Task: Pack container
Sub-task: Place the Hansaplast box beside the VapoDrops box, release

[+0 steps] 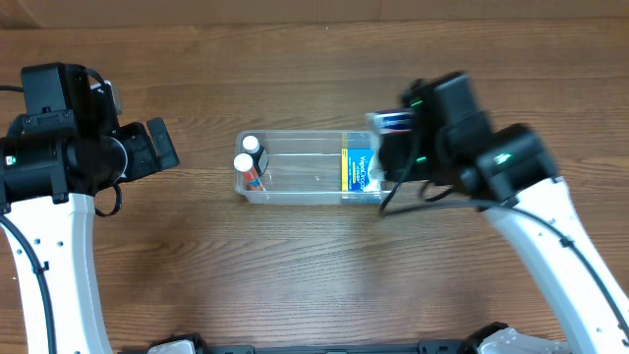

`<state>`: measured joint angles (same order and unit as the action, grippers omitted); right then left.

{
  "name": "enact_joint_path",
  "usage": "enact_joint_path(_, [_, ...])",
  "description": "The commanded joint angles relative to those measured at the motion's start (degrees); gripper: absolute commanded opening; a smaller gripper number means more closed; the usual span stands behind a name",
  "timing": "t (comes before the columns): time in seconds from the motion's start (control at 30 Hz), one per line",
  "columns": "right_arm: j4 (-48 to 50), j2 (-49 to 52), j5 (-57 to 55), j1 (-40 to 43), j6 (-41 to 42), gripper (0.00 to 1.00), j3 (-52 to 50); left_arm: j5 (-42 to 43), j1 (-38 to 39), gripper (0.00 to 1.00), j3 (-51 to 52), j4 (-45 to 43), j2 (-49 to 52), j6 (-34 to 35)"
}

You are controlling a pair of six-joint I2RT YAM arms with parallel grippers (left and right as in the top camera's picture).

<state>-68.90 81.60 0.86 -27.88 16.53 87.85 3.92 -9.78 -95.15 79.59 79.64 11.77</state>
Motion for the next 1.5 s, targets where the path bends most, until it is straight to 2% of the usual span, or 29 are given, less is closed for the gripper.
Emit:
enact_joint_path(0.0, [2.0, 1.1, -2.8, -5.9, 4.4, 0.55, 3.0, 0.7, 0.1, 1.00, 0.2, 0.0, -0.2, -1.0])
enact_joint_path(0.07, [1.7, 3.8, -2.8, -8.6, 8.0, 0.53, 7.5, 0.7, 0.1, 1.00, 0.2, 0.0, -0.2, -1.0])
enact_joint_path(0.17, [2.0, 8.4, -3.0, -10.1, 11.9, 0.55, 12.2, 0.7, 0.1, 1.00, 0.2, 0.0, -0.2, -1.0])
enact_joint_path(0.47, [3.1, 23.8, -2.7, -10.0, 13.7, 0.55, 12.4, 0.6, 0.1, 1.00, 0.2, 0.1, -0.2, -1.1])
enact_joint_path(0.93, [6.1, 35.6, -2.7, -10.0, 13.8, 0.55, 10.7, 0.6, 0.0, 1.00, 0.2, 0.2, -0.2, -1.1])
enact_joint_path(1.1, [6.5, 38.1, -2.7, -10.0, 14.0, 0.61, 10.7, 0.6, 0.0, 1.00, 0.2, 0.8, -0.2, -1.1])
enact_joint_path(1.17, [6.5, 38.1, -2.7, -10.0, 13.9, 0.70, 10.7, 0.6, 0.0, 1.00, 0.2, 0.8, -0.2, -1.1])
enact_joint_path(1.3, [6.3, 38.1, -2.7, -10.0, 13.9, 0.75, 10.7, 0.6, 0.0, 1.00, 0.2, 0.8, -0.2, -1.1])
enact_joint_path(1.4, [6.3, 38.1, -2.7, -10.0, 13.9, 0.74, 10.7, 0.6, 0.1, 1.00, 0.2, 0.9, -0.2, -1.1])
enact_joint_path(1.43, [6.3, 38.1, -2.7, -10.0, 13.9, 0.71, 10.7, 0.6, 0.0, 1.00, 0.2, 0.9, -0.2, -1.1])
enact_joint_path(1.47, [6.3, 38.1, -2.7, -9.9, 13.9, 0.61, 10.7, 0.6, 0.0, 1.00, 0.2, 0.9, -0.2, -1.1])
